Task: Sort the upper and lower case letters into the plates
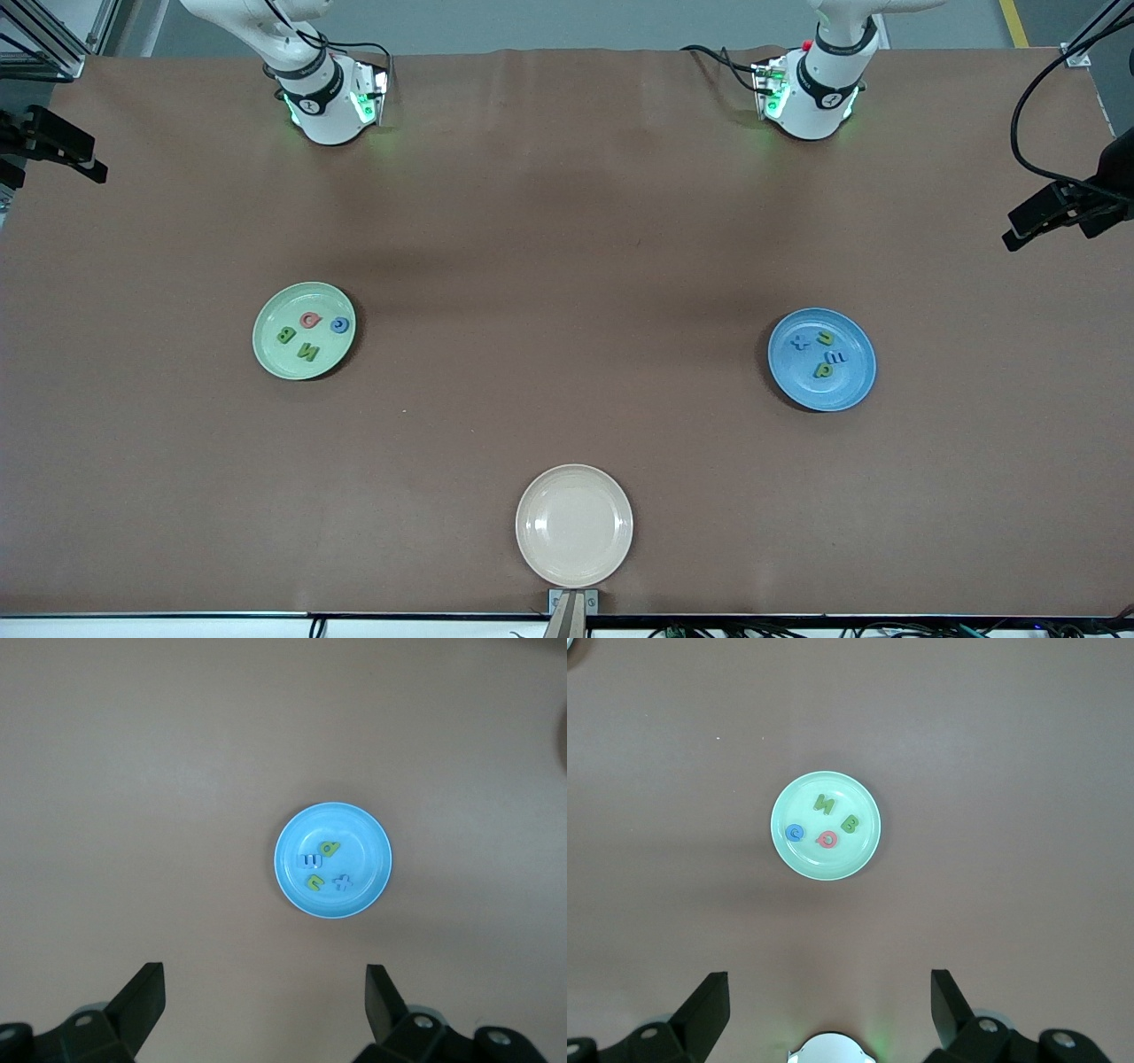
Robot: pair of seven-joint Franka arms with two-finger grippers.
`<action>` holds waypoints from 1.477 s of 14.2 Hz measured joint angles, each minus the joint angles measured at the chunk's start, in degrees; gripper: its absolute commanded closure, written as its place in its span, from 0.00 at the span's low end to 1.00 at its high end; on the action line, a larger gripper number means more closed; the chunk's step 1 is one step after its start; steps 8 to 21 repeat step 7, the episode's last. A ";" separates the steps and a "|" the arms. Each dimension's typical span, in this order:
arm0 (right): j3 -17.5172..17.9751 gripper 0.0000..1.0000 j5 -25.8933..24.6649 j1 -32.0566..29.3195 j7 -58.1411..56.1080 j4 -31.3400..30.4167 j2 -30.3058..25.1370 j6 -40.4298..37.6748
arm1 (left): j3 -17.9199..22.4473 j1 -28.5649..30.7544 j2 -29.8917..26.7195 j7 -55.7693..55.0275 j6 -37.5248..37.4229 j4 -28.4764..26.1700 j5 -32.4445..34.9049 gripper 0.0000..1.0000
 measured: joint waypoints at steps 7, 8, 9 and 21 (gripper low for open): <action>0.01 0.00 0.13 0.00 0.00 0.00 0.00 0.00 | -0.67 0.04 -0.17 2.00 -1.00 0.01 0.00 0.00; 0.01 0.00 0.13 0.00 0.00 0.00 0.00 0.00 | -0.67 0.04 -0.17 2.00 -1.00 0.01 0.00 0.00; 0.01 0.00 0.13 0.00 0.00 0.00 0.00 0.00 | -0.67 0.04 -0.17 2.00 -1.00 0.01 0.00 0.00; 0.01 0.00 0.13 0.00 0.00 0.00 0.00 0.00 | -0.67 0.04 -0.17 2.00 -1.00 0.01 0.00 0.00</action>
